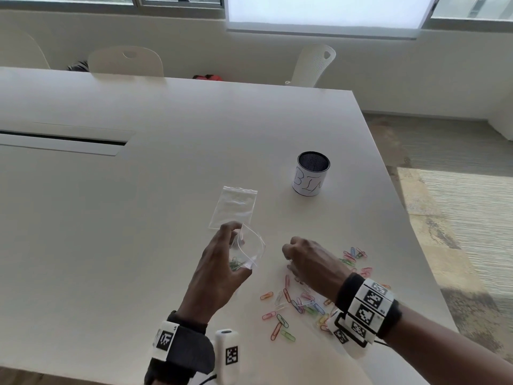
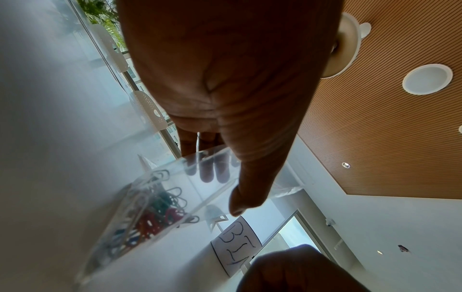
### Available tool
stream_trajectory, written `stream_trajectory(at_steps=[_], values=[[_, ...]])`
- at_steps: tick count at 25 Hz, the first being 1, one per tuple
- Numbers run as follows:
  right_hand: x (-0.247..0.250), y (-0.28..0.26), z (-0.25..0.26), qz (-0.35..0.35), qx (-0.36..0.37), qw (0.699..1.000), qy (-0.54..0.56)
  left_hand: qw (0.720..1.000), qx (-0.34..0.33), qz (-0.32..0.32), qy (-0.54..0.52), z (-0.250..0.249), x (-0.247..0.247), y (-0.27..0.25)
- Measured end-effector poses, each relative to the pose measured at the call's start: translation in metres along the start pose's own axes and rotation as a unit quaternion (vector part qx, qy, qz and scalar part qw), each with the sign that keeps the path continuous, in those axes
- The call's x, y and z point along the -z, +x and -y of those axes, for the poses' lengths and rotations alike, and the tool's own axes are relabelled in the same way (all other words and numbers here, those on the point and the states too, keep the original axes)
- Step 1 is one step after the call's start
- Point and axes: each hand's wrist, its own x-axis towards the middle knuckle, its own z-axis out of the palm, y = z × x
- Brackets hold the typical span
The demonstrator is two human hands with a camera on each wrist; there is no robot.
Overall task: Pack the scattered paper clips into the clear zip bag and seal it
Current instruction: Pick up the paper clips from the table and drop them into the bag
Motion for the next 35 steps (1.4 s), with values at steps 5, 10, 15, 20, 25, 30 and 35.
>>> stream_trajectory(at_steps=[5, 10, 15, 20, 25, 30, 35], values=[[0.029, 0.002, -0.015, -0.045, -0.08, 0.973, 0.21, 1.0, 0.009, 0.01, 0.002, 0.005, -0.006, 0.003], [0.071, -0.003, 0.022, -0.145, -0.059, 0.873, 0.462, 1.0, 0.0, 0.003, 0.01, 0.004, -0.009, 0.004], [0.064, 0.008, 0.057, -0.184, -0.034, 0.894, 0.408, 1.0, 0.002, -0.004, 0.007, 0.003, -0.01, 0.003], [0.052, 0.014, 0.062, -0.172, 0.002, 0.941, 0.293, 1.0, 0.01, -0.004, 0.002, 0.002, -0.01, 0.002], [0.062, 0.012, 0.059, -0.177, 0.023, 0.942, 0.284, 1.0, 0.012, -0.005, 0.0, 0.004, -0.012, 0.001], [0.071, -0.005, 0.038, -0.17, 0.036, 0.952, 0.252, 1.0, 0.007, -0.009, 0.008, 0.006, -0.009, 0.002], [0.036, -0.026, 0.021, 0.087, 0.122, 0.971, 0.184, 1.0, 0.002, -0.011, 0.016, 0.006, -0.004, 0.001]])
